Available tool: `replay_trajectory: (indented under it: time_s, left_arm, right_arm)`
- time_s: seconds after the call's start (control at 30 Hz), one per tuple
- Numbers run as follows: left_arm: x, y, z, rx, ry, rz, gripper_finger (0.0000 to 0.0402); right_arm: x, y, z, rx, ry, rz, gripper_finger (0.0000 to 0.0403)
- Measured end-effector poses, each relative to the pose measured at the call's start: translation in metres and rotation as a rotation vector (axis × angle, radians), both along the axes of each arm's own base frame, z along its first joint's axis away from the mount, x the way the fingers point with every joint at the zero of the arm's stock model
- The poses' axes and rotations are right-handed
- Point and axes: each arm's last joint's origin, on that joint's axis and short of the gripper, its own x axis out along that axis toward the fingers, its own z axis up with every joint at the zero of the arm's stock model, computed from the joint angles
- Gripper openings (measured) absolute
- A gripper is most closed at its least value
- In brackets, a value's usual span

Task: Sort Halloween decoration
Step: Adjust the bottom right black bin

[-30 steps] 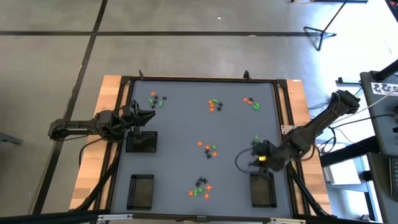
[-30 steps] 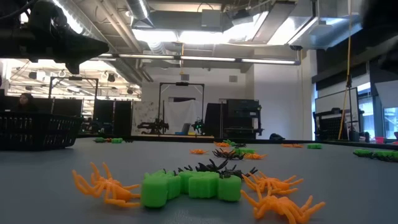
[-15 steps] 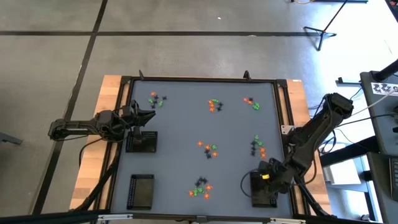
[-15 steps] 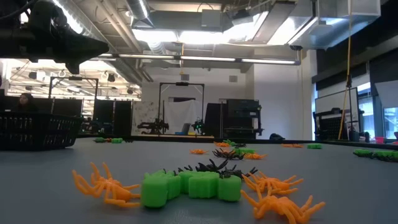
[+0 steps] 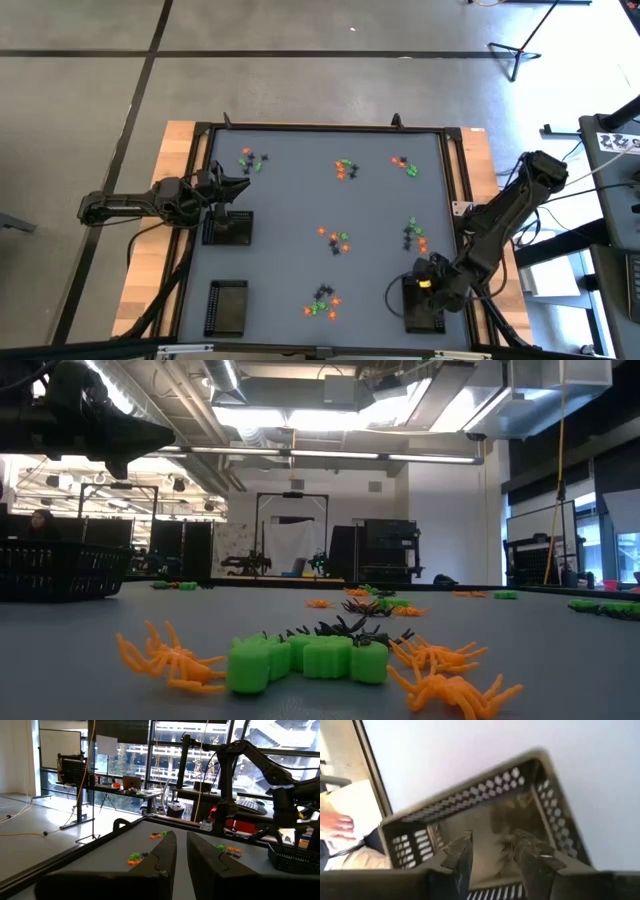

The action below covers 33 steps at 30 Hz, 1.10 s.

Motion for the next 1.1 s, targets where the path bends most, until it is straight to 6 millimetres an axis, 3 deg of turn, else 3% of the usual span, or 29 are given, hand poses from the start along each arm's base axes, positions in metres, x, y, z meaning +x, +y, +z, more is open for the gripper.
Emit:
replay_trajectory:
  time_s: [0.57, 0.87, 1.1]
  left_arm:
    - [0.000, 0.000, 0.000, 0.000, 0.000, 0.000, 0.0039]
    - [0.000, 0.000, 0.000, 0.000, 0.000, 0.000, 0.0039]
    - [0.000, 0.000, 0.000, 0.000, 0.000, 0.000, 0.0039]
  right_arm:
    - [0.061, -0.063, 0.002, -0.104, -0.106, 0.140, 0.0145]
    - [0.066, -0.079, 0.001, -0.066, -0.064, 0.157, 0.0145]
    - [0.056, -0.075, -0.001, 0.058, 0.085, 0.133, 0.0145]
